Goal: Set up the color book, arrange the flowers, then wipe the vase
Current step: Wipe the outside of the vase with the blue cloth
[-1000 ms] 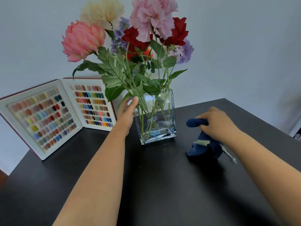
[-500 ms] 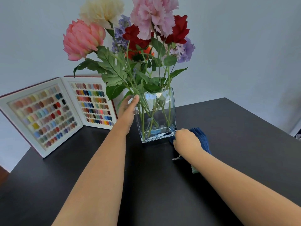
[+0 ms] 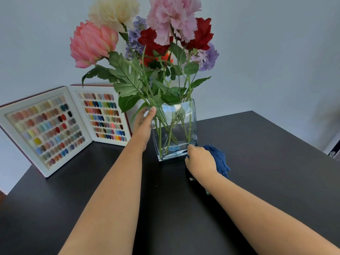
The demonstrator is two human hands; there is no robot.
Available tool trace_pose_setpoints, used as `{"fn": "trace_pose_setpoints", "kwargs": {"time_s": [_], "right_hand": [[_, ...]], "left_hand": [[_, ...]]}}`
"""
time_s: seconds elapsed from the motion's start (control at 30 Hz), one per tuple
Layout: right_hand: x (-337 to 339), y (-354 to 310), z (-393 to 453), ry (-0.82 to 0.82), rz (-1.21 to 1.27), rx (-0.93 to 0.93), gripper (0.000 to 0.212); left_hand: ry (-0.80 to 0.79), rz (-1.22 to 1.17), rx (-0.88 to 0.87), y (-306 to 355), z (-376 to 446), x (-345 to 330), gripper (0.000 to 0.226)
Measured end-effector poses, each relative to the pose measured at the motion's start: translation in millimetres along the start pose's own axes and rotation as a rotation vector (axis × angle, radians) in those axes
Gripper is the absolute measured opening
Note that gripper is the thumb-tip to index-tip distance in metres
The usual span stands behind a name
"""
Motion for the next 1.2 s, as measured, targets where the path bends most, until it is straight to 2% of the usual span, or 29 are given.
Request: {"fn": "trace_pose_setpoints", "kwargs": {"time_s": [0.07,0.17,0.5,1.2], "right_hand": [[-1.7,-2.1,-1.0,0.01,0.023,0.01,0.018],[-4.3,-6.0,-2.2,0.025,0.054,0.023,0.017],[-14.2,-15.1,-3.1,0.027,0.123,0.057,0.017],[-19.0,-29.5,-5.1,0.006,0.263,0.125,0.011]], "left_hand": [[0.002,-0.001,0.004,-0.6,0.7,0.3,0.071],[0.003,-0.003,0.006,-3.2,2.6,0.3,0.061],[0.001,-0.008,0.004,-2.7,2.1,0.1,0.061],[0.005,0.015,0.027,-1.0,-2.8,-0.2,0.078]]}}
Point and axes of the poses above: each hand's wrist, its own z-axis towards the middle knuckle, its own x-axis out of the back of the hand, y = z × x, the point moved 2 cm from there along z, towards the middle knuckle, and after that the axes turned 8 degrees about y, right-handed, at the moved point
